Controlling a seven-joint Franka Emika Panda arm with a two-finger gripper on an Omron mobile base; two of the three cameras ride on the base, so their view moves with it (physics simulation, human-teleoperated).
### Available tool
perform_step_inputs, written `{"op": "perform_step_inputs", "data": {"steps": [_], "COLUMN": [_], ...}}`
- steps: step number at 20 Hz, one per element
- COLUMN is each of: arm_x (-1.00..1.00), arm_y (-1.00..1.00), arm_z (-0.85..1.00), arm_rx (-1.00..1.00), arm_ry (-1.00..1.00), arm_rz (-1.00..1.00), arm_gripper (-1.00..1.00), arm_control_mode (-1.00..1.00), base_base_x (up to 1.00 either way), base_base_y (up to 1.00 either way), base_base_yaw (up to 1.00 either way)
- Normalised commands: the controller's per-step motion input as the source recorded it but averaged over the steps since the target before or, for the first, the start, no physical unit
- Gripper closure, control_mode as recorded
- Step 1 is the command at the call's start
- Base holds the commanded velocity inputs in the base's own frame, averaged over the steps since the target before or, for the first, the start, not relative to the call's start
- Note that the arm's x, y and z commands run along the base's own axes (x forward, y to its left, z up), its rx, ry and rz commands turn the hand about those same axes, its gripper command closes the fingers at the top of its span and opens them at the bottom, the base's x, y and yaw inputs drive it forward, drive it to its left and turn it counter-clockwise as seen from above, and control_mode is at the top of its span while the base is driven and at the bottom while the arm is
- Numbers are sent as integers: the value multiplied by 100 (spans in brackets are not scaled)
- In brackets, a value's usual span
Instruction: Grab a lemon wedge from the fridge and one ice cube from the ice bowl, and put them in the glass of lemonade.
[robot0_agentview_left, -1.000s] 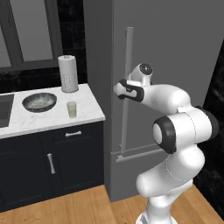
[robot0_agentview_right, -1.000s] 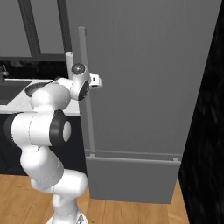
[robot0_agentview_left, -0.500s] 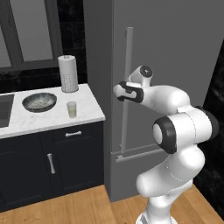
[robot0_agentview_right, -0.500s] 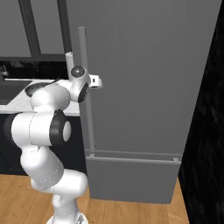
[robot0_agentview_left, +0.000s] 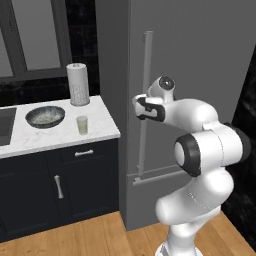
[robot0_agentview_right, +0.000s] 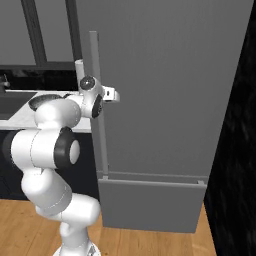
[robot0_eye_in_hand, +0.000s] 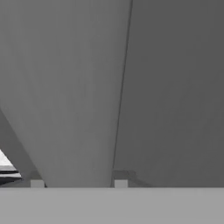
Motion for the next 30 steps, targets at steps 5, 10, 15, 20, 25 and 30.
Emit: {"op": "perform_step_inputs", "data": {"steps": [5,10,15,20,25,30], "arm_x": [-18,-50,-56,-77,-85,-83], "arm_y": [-97,-100,-100,-100,-100,-100], "arm_z": [7,12,14,6,10,4], "arm_rx": [6,14,15,17,16,16], "arm_ry": [0,0,0,-1,-1,-5], "arm_rz": [-24,-24,-24,-22,-20,-16], "arm_gripper": [100,100,100,100,100,100], "arm_control_mode": [-100,-100,-100,-100,-100,-100], "base_base_x": [0,0,0,0,0,0], "base_base_y": [0,0,0,0,0,0], "base_base_yaw": [0,0,0,0,0,0]}}
